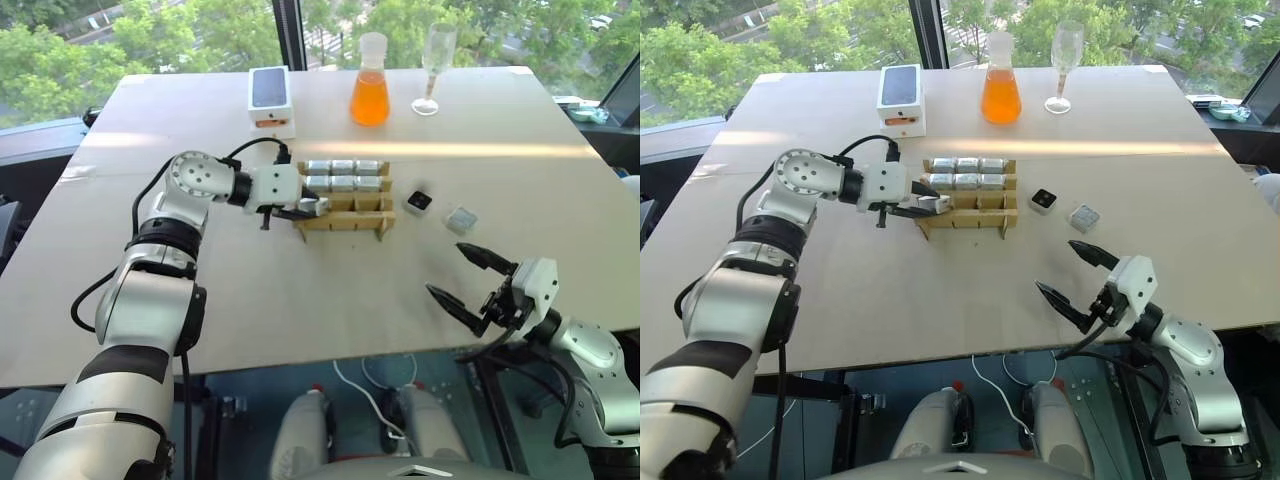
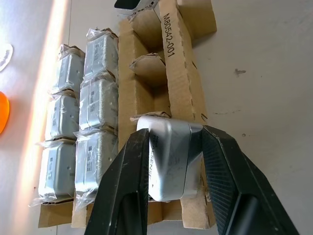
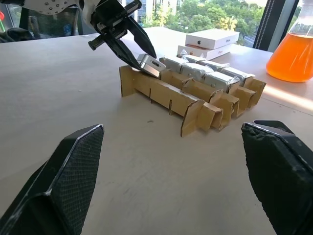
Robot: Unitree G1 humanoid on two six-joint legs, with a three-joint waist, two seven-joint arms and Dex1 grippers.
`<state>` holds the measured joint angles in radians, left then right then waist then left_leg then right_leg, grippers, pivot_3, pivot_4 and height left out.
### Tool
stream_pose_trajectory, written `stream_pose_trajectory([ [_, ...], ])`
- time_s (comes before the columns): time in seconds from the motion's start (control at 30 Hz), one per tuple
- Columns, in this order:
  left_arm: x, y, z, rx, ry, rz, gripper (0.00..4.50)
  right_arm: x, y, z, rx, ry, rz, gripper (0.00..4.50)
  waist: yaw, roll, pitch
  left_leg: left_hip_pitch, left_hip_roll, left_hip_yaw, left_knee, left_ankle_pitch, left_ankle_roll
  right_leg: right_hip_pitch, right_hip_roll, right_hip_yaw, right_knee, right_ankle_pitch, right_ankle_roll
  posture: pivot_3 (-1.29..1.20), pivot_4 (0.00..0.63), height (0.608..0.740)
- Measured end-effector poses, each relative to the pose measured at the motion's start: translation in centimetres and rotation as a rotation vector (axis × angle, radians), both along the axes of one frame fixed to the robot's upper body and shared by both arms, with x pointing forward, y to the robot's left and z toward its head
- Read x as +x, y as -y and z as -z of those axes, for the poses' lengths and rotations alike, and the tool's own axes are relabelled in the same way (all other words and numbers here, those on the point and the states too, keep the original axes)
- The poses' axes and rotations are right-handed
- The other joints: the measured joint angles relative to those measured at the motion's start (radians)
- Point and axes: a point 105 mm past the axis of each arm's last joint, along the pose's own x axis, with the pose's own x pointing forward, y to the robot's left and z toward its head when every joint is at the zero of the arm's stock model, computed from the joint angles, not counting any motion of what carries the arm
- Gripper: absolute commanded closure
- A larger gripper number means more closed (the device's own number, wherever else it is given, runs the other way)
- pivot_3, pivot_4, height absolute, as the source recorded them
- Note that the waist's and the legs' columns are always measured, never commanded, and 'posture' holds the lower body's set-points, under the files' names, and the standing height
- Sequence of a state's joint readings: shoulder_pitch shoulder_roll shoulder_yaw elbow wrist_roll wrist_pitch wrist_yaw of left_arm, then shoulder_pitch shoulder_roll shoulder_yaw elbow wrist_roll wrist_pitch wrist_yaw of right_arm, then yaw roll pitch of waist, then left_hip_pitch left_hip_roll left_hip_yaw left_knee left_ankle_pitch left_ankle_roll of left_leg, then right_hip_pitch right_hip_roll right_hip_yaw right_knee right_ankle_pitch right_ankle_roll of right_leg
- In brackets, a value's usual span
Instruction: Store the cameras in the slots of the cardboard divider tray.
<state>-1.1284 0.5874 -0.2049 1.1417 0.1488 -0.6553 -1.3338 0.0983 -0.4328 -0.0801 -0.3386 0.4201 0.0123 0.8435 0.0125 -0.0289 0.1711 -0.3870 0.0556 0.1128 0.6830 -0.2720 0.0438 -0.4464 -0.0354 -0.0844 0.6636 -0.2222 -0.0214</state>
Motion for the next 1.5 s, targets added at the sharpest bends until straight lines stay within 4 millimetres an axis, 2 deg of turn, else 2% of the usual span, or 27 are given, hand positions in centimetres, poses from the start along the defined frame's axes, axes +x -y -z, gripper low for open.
stream_pose_trajectory([
  [0.17,0.0,-0.1,-0.6,-0.042,-0.081,-0.016,3.49,0.2,-0.1,0.0,0.0,-0.001,-0.004,0.0,0.0,0.0,0.0,-0.003,0.0,-0.002,0.002,0.0,0.0,-0.001,0.0,-0.002,0.0,0.0,0.0,0.0,0.15,0.74],
  [0.27,0.1,0.0,-2.8,-0.097,-0.151,-0.026,3.49,0.4,-0.1,0.1,0.001,-0.002,-0.005,0.0,0.0,0.0,0.0,-0.006,-0.001,-0.004,0.003,0.002,-0.003,-0.001,0.0,-0.005,-0.001,0.0,0.0,0.0,0.15,0.74],
  [0.47,-0.1,-0.4,-5.1,-0.086,-0.269,-0.045,3.49,0.5,-0.6,0.3,0.01,-0.005,-0.025,0.0,-0.001,0.0,0.0,-0.006,-0.001,-0.006,0.004,0.002,-0.003,-0.001,0.0,-0.007,-0.001,0.0,0.0,0.0,0.15,0.74],
  [0.63,-0.1,-0.5,-4.0,-0.066,-0.378,-0.094,3.49,0.5,-0.9,0.3,0.014,-0.002,-0.03,0.0,-0.001,0.0,0.0,-0.007,-0.001,-0.007,0.004,0.002,-0.003,-0.001,0.0,-0.007,-0.001,0.0,0.0,0.0,0.15,0.74],
  [0.73,0.0,0.2,-3.9,-0.082,-0.421,-0.1,3.49,0.5,-0.9,0.3,0.017,-0.004,-0.029,0.0,0.0,0.0,0.0,-0.008,-0.001,-0.008,0.004,0.002,-0.003,-0.001,0.0,-0.008,-0.001,0.0,0.0,0.0,0.15,0.74],
  [0.97,0.0,0.1,-3.0,-0.031,-0.426,-0.11,3.49,-0.5,-1.4,0.9,0.04,-0.028,-0.014,0.0,-0.001,0.0,0.0,-0.008,-0.001,-0.008,0.005,0.002,-0.004,-0.001,0.0,-0.008,-0.001,0.0,0.0,0.0,0.15,0.74],
  [1.5,0.8,0.5,-2.4,0.073,-0.29,-0.107,3.49,-1.1,-1.7,1.4,0.053,-0.046,0.013,0.0,-0.001,0.0,0.0,-0.008,-0.001,-0.009,0.005,0.002,-0.003,-0.001,0.0,-0.009,-0.001,0.0,0.0,0.0,0.15,0.74],
])
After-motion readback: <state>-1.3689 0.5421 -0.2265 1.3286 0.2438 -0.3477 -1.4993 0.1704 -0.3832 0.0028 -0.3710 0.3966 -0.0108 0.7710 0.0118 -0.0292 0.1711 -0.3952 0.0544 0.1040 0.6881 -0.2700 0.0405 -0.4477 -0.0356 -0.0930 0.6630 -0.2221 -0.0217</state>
